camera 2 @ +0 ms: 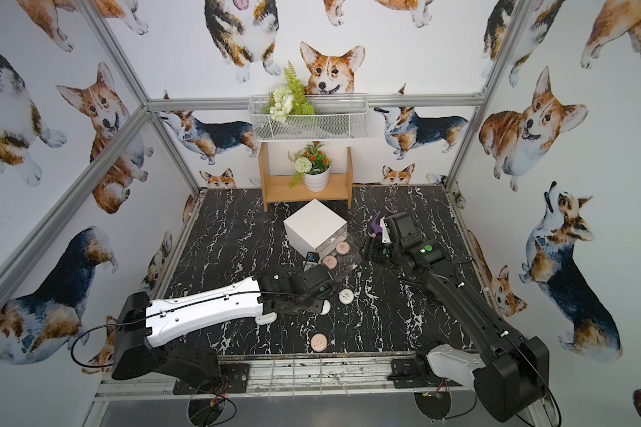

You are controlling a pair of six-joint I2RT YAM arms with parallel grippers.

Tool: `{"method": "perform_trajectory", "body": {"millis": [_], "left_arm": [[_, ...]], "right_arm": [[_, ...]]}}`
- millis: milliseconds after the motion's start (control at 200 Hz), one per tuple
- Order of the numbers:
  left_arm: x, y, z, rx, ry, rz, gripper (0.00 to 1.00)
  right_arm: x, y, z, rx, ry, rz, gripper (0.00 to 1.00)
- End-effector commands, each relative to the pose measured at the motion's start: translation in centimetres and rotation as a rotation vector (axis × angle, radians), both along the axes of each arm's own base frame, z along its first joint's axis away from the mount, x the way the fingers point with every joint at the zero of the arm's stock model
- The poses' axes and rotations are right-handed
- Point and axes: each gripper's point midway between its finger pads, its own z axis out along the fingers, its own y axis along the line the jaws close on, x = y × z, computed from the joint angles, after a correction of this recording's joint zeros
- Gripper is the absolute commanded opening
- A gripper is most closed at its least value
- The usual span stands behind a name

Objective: Put the bluetooth earphones in the drawer according to color
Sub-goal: Pick up the Bluetooth earphone from the center of the board, then place the bluetooth earphone in the drawer.

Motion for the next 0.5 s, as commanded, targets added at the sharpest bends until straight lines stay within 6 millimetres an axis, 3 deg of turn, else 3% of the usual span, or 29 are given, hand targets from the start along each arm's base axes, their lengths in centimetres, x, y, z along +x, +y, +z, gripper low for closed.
{"method": "perform_trajectory", "body": {"millis": [0,135,225,365,495], "left_arm": [[2.3,-0.9,2.8,0.123,-0.090,-0.120,0.34],[6.2,-5.4,4.0,0.151,-0.134,-0.195,0.34],[8.5,-7.6,3.7,0.161,-0.142,-0.228,0.34],[11.8,-8.7,2.4,0.193,-0.140,-0.230,0.34],[13.6,-9.0,0.7,0.210,-0.120,-0.234,0.33]], "right_arm": [[-0.8,-1.7,-0.4,-0.006,-0.005,-0.025,0.70],[-1.4,-3.5,-0.6,0.032,-0.009,-0.076,0.70],[-1.8,-4.1,-0.1,0.041,-0.018,-0.094,0.70],[-2.0,-4.6,0.6,0.045,-0.034,-0.112,0.70],[-2.1,-4.9,0.7,0.044,-0.038,-0.120,0.70]]}}
